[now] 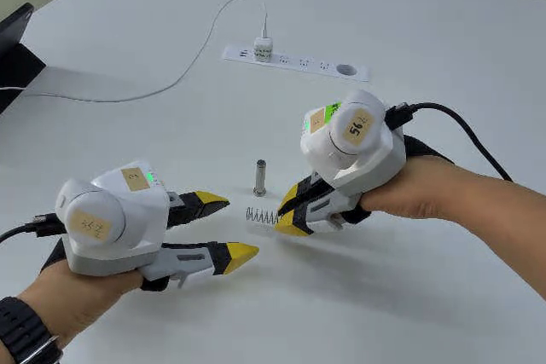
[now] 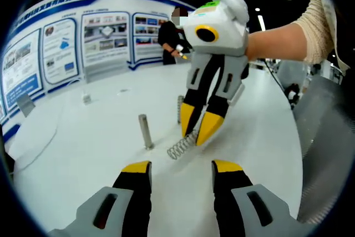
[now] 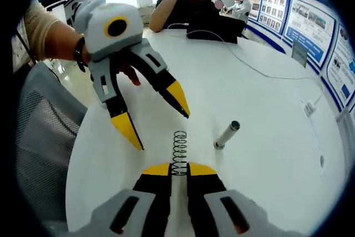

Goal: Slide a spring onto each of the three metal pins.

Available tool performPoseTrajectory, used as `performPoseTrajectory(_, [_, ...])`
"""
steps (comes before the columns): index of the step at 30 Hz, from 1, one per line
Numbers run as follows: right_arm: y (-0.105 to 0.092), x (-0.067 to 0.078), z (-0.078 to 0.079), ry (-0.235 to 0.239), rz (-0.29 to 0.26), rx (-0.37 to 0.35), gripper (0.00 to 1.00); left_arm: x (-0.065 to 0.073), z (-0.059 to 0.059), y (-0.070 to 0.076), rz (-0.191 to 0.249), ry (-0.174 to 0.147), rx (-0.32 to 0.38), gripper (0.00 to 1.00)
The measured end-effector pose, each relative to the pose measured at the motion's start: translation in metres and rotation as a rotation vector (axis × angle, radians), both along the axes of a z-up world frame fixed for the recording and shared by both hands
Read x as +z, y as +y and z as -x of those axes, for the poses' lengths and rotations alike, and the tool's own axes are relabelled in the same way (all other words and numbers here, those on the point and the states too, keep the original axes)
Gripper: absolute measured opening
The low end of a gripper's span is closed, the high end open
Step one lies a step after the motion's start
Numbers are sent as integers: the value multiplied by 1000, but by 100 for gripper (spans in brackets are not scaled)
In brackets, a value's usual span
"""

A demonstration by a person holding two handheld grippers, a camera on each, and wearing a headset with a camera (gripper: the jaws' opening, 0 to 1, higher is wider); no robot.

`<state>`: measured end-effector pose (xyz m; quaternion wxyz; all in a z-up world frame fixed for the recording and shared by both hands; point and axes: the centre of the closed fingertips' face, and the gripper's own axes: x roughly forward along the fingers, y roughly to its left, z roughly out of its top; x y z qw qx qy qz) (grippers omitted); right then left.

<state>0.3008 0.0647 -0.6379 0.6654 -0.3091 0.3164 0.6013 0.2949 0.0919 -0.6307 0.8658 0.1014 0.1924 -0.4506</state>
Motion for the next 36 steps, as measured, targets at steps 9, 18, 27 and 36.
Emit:
performPoseTrajectory(9, [2, 6, 7, -12, 11, 57, 11, 1, 6, -6, -6, -11, -38, 39])
performPoseTrajectory(18, [3, 9, 13, -12, 20, 91, 11, 5, 8, -10, -11, -28, -64, 36])
performPoseTrajectory(27, [3, 9, 22, -20, 42, 149, 11, 3, 13, -15, -26, -46, -104, 28])
performPoseTrajectory(36, [2, 7, 27, -9, 62, 178, 11, 3, 15, -18, -37, -63, -130, 20])
